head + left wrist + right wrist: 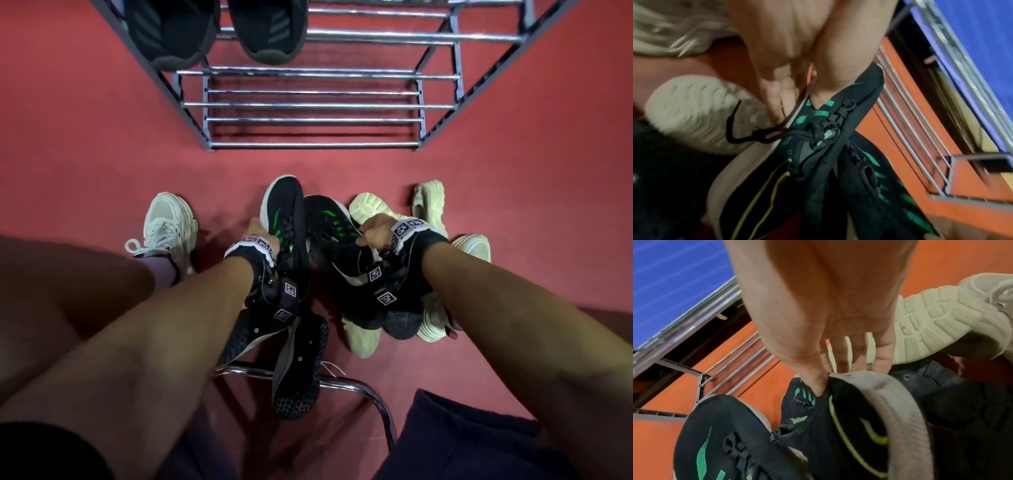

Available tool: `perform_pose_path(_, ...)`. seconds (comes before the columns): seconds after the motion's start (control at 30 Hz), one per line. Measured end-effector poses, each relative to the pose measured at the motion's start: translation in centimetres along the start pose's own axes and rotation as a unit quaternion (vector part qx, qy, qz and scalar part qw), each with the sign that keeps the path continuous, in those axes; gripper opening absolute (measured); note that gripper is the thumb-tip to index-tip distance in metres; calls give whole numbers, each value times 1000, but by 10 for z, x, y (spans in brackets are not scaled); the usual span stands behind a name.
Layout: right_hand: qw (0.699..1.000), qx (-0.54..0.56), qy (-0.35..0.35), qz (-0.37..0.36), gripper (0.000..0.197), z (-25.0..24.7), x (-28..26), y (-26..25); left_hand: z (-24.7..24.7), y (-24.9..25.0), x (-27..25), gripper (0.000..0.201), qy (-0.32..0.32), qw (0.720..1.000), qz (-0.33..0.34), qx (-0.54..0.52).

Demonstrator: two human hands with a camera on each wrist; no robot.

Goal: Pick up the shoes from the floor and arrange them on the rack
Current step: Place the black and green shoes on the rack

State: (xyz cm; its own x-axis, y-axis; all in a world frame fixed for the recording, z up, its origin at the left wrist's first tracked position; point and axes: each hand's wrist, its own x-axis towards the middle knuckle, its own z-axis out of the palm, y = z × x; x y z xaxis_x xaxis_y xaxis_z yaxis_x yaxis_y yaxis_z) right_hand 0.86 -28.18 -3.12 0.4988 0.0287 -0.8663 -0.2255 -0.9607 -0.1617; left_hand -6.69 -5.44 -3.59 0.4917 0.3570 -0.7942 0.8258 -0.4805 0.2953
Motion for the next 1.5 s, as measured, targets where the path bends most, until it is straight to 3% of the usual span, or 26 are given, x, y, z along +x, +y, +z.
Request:
perform_pose_path(0.17, 1000, -17, 16, -13, 43, -20, -37, 8, -24, 17, -23, 40, 14, 984, 95, 147)
perform_pose_path(0.27, 999, -38, 31, -22, 39, -35, -64, 15, -35, 26, -17, 43, -14, 982, 120, 145)
perform_pose_path(0.33, 996, -12, 81, -38, 27, -48, -75, 22, -43, 33, -5, 47, -3, 985, 121, 123)
perform_pose_path(0.4, 993, -16, 101, -60, 23, -64, -88, 28, -57, 50, -40, 50, 14, 985, 145, 94)
perform_pose_path(0.47, 989, 80, 115, -53, 18, -76, -107, 32, -69, 70, -86, 54, 22, 985, 167, 50)
perform_pose_path(0.57, 969, 187, 155, -45, 3, -94, -147, 33, -83, 92, -112, 51, 33, 979, 203, -2)
perform_pose_path(0.67, 955, 235, 176, -48, 25, -109, -165, 39, -93, 111, -127, 37, 48, 971, 234, -24)
perform_pose_path(0.8, 925, 315, 196, -80, 19, -128, -179, 42, -105, 142, -133, 33, 66, 961, 260, -61)
perform_pose_path(0.9, 909, 343, 217, -94, 31, -145, -180, 38, -111, 168, -128, 25, 91, 954, 275, -81)
perform_pose_path(1.13, 854, 436, 259, -117, 15, -189, -152, 12, -130, 234, -88, 20, 138, 938, 296, -116)
perform_pose_path(1.27, 837, 438, 305, -120, 21, -221, -120, 0, -139, 263, -60, 13, 166, 936, 285, -126)
perform_pose_path(1.33, 829, 446, 317, -117, 27, -236, -108, -7, -141, 274, -45, 20, 168, 938, 274, -128)
perform_pose_path(1.43, 824, 449, 327, -112, 9, -253, -92, -18, -143, 293, -17, 19, 153, 943, 259, -143)
perform_pose_path(1.5, 828, 442, 329, -106, 11, -258, -79, -23, -144, 304, -4, 27, 150, 950, 251, -106)
